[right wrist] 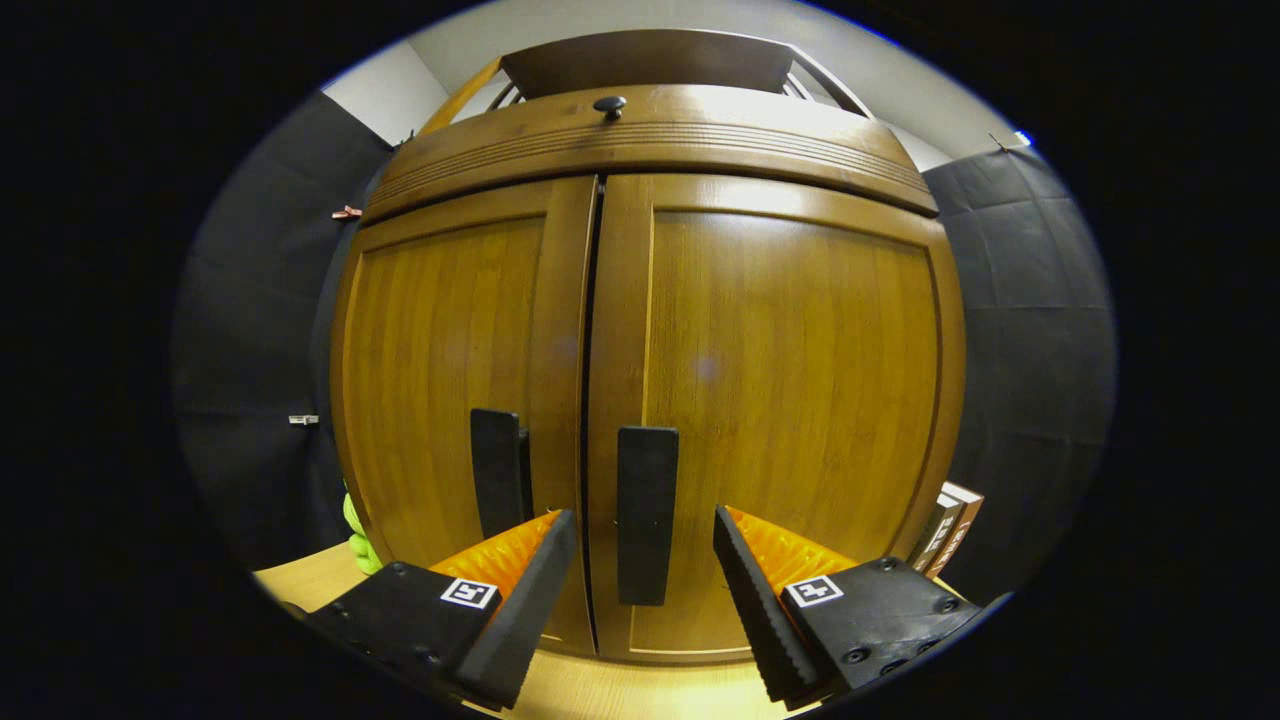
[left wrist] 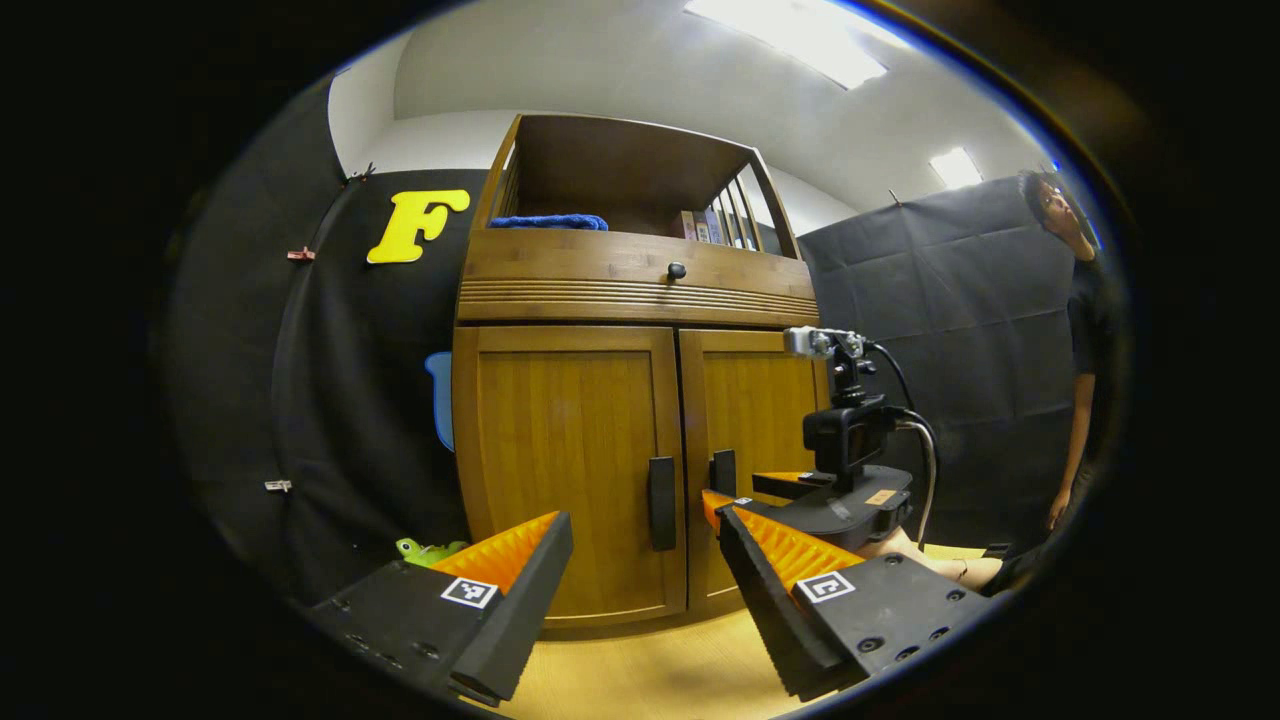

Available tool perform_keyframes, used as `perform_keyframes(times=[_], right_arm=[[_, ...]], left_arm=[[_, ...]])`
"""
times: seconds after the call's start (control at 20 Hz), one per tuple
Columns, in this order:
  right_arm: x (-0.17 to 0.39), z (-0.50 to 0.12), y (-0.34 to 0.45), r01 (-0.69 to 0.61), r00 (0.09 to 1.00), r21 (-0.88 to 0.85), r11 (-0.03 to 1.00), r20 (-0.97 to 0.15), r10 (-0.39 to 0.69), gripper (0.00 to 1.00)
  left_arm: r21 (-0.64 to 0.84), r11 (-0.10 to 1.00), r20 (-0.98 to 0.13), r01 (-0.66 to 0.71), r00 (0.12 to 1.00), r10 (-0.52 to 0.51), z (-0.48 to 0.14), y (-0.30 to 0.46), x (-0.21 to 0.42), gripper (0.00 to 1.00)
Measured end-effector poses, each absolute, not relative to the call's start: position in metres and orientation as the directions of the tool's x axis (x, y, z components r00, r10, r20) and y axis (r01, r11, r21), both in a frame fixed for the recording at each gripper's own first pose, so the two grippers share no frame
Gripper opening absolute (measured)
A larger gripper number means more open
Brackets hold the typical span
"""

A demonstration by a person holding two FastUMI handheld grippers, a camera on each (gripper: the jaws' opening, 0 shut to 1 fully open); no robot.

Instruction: Open the right door of the double-door shoe cabinet with the right hand, and open the left door with the left hand.

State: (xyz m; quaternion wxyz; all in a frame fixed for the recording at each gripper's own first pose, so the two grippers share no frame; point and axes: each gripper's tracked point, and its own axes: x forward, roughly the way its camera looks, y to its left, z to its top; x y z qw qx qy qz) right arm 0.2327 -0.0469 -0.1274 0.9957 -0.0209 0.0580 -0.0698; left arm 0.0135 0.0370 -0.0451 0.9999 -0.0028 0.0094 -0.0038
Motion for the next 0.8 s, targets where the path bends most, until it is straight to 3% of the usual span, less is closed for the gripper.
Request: perform_keyframes(times=[0.05, 0.1, 0.35, 0.45, 0.5, 0.65, 0.75, 0.8], right_arm=[[0.237, -0.132, -0.050, 0.146, 0.981, -0.049, 0.988, -0.120, -0.151, 0.87], [0.241, -0.135, -0.051, 0.151, 0.980, -0.049, 0.987, -0.120, -0.156, 0.84], [0.250, -0.145, -0.060, 0.180, 0.976, -0.060, 0.982, -0.116, -0.186, 0.79], [0.260, -0.147, -0.060, 0.159, 0.979, -0.053, 0.986, -0.119, -0.164, 0.54], [0.260, -0.150, -0.056, 0.154, 0.979, -0.032, 0.987, -0.133, -0.157, 0.52], [0.258, -0.148, -0.055, 0.159, 0.980, -0.049, 0.986, -0.115, -0.163, 0.28], [0.257, -0.148, -0.054, 0.159, 0.979, -0.061, 0.985, -0.118, -0.165, 0.25], [0.257, -0.149, -0.054, 0.157, 0.979, -0.059, 0.986, -0.125, -0.164, 0.22]], left_arm=[[-0.006, 1.000, -0.020, 0.013, 1.000, -0.013, -0.046, 0.037, 0.013, 0.98], [-0.009, 1.000, -0.022, 0.016, 1.000, -0.016, -0.048, 0.038, 0.013, 0.93], [-0.013, 1.000, -0.034, 0.001, 0.999, -0.001, -0.053, 0.047, 0.016, 0.93], [-0.013, 1.000, -0.047, -0.006, 0.999, 0.005, -0.059, 0.050, 0.017, 0.93], [-0.012, 1.000, -0.054, -0.008, 0.999, 0.007, -0.061, 0.052, 0.017, 0.93], [-0.007, 1.000, -0.070, -0.019, 0.997, 0.019, -0.064, 0.056, 0.017, 0.93], [-0.009, 1.000, -0.070, -0.023, 0.997, 0.022, -0.065, 0.058, 0.015, 0.93], [-0.012, 1.000, -0.069, -0.024, 0.997, 0.023, -0.065, 0.059, 0.013, 0.98]])
